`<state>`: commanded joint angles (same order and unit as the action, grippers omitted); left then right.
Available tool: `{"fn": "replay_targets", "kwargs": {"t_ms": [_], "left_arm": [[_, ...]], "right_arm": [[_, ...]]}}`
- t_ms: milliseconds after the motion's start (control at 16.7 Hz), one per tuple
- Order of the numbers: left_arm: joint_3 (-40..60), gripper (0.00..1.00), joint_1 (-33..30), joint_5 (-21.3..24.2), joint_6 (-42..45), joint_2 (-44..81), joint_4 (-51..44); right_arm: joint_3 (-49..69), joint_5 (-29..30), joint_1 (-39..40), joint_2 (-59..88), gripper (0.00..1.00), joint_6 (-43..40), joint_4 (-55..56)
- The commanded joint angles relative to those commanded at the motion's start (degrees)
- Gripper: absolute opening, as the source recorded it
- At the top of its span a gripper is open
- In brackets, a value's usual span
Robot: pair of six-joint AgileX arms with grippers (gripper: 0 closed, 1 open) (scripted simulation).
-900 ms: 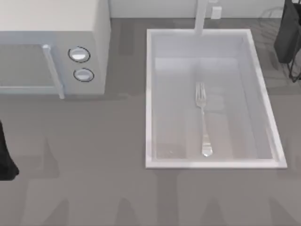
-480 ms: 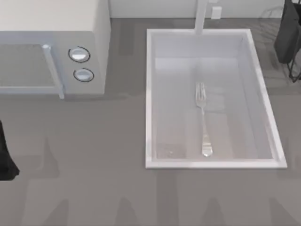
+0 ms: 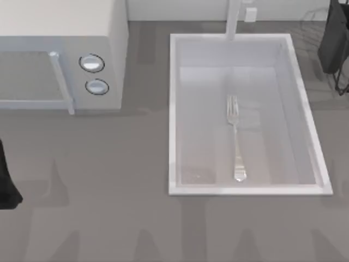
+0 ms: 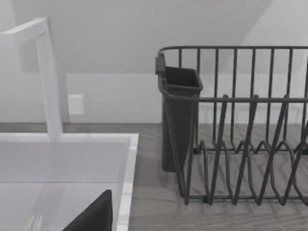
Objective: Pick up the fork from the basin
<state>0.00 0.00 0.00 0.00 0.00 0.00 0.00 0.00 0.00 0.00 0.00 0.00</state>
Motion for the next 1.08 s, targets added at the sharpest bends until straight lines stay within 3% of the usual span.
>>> {"fn": "replay_targets", "kwargs": {"t_ms": [660,1080], "left_arm": [[0.0,1.0,0.0,0.0,0.0,0.0,0.0],[0.0,1.0,0.0,0.0,0.0,0.0,0.0]], "right_arm": [[1.4,0.0,0.2,1.5,1.0,0.2,-0.8],[22.0,0.2,3.2,23.1,1.0,3.6,-12.8]]}}
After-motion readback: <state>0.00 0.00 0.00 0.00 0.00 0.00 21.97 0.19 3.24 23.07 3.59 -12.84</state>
